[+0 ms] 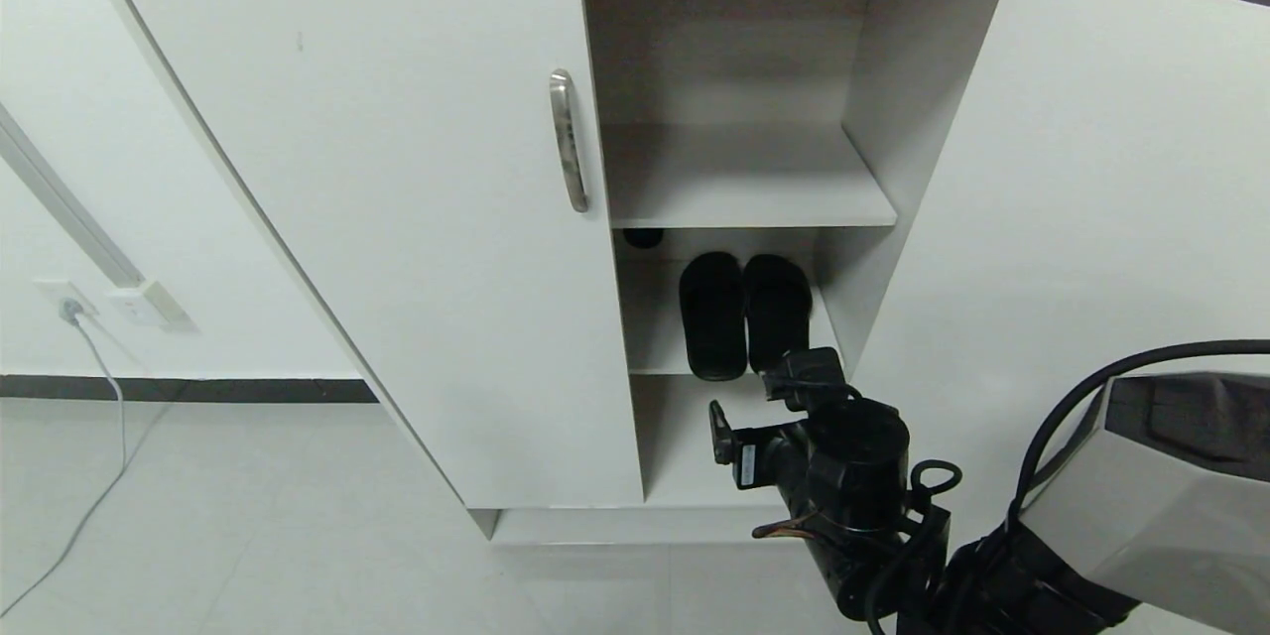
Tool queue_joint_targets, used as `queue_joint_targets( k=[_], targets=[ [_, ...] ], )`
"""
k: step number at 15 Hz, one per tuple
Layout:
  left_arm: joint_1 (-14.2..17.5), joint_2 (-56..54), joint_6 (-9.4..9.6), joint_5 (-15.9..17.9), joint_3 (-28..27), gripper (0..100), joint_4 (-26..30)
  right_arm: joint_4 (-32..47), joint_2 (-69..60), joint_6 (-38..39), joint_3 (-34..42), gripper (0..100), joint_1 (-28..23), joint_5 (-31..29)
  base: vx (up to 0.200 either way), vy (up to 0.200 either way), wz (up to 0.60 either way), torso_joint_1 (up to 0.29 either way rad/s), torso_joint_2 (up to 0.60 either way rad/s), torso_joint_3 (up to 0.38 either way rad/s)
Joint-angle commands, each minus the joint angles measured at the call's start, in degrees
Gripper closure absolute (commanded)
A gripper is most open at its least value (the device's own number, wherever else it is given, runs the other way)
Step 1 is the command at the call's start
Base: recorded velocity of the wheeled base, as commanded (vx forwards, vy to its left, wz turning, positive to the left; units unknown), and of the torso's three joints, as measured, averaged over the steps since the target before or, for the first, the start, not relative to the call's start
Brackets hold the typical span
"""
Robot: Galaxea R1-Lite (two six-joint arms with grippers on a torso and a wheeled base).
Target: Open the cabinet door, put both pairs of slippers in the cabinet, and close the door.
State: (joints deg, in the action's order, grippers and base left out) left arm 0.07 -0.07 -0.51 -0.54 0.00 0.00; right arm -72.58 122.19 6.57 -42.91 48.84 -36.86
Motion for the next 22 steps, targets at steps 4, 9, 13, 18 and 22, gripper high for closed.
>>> queue_joint_targets(
  k=[4,9,13,18,22],
  targets=[
    [0.01,0.07,-0.02,0.01,0.00,100,0.00,-0.01,-0.11,0.11,0.11,0,0.03,0.04,0.000,0.000,0.00,0.000,0.00,0.156],
    [0.01,0.07,-0.10,-0.17,0.00,100,-0.09,-0.10,-0.11,0.11,0.28,0,0.03,-0.05,0.000,0.000,0.00,0.000,0.00,0.198],
    [0.01,0.07,0.07,-0.08,0.00,100,-0.09,-0.19,-0.11,0.11,1.07,0,0.03,0.04,0.000,0.000,0.00,0.000,0.00,0.079],
    [-0.07,0.07,-0.10,-0.17,0.00,100,-0.09,-0.28,-0.02,0.02,1.51,0,0.03,0.04,0.000,0.000,0.00,0.000,0.00,0.000],
    [0.01,0.07,-0.02,-0.17,0.00,100,-0.09,-0.28,0.16,0.11,1.69,0,0.03,0.04,0.000,0.000,0.00,0.000,0.00,0.000]
  ],
)
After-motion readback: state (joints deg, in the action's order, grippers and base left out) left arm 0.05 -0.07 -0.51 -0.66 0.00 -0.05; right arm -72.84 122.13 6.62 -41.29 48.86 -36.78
